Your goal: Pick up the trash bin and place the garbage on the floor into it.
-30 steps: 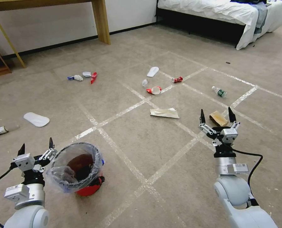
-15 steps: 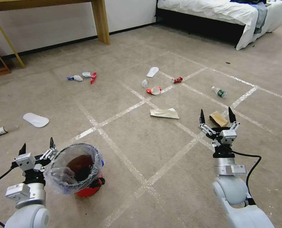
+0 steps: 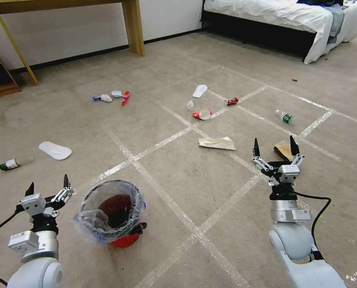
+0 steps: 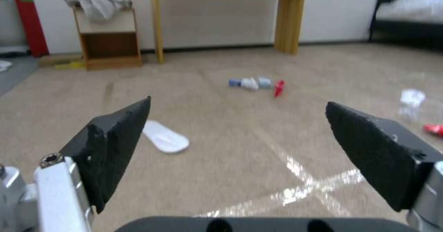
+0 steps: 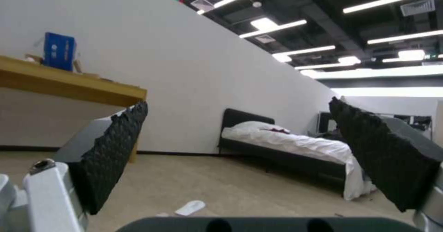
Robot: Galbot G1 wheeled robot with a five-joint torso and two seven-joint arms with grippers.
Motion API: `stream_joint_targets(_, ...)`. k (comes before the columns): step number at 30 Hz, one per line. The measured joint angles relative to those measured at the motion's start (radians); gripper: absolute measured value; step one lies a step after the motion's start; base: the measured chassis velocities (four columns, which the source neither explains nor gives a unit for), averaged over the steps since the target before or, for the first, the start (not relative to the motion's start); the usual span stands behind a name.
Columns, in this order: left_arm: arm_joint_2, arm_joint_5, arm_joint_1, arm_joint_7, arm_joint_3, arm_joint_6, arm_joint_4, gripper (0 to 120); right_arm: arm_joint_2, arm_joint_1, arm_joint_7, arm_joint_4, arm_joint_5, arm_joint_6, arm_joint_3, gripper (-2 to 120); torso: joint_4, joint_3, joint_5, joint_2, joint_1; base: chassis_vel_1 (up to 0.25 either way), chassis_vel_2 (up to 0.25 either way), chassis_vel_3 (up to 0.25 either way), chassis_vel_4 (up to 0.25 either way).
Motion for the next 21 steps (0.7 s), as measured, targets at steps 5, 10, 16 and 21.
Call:
stream_joint_targets(5,0.124,-0.117,0.048,-0.079,-0.004,0.174,-0.09,100,-0.015,-0.002,0.001,-0.012,-0.01,0.008,0.003,100,0.0001,0.0,0.0,0.0,0.0,-0.009,-0.011,0.004,-0.002)
stream_joint_targets(10,0.204,-0.297,0.066,-0.122,-0.008,0.253,-0.172,100,-0.01,-0.004,0.0,-0.016,-0.016,0.013,0.004,100,0.0002,0.0,0.0001,0.0,0.0,0.0,0.0,0.0,0.0)
stream_joint_targets(16,0.243,-0.447,0.057,-0.157,0.023,0.313,-0.206,100,-0.019,-0.006,-0.001,-0.014,-0.017,0.013,0.01,100,0.0,0.0,0.0,0.0,0.0,0.0,0.0,0.0,0.0)
stream_joint_targets(21,0.281,-0.521,0.058,-0.192,0.028,0.36,-0.211,100,-0.039,-0.009,-0.001,-0.008,-0.016,0.012,0.019,100,0.0002,0.0,-0.0002,0.0,0.0,0.0,0.0,0.0,0.0)
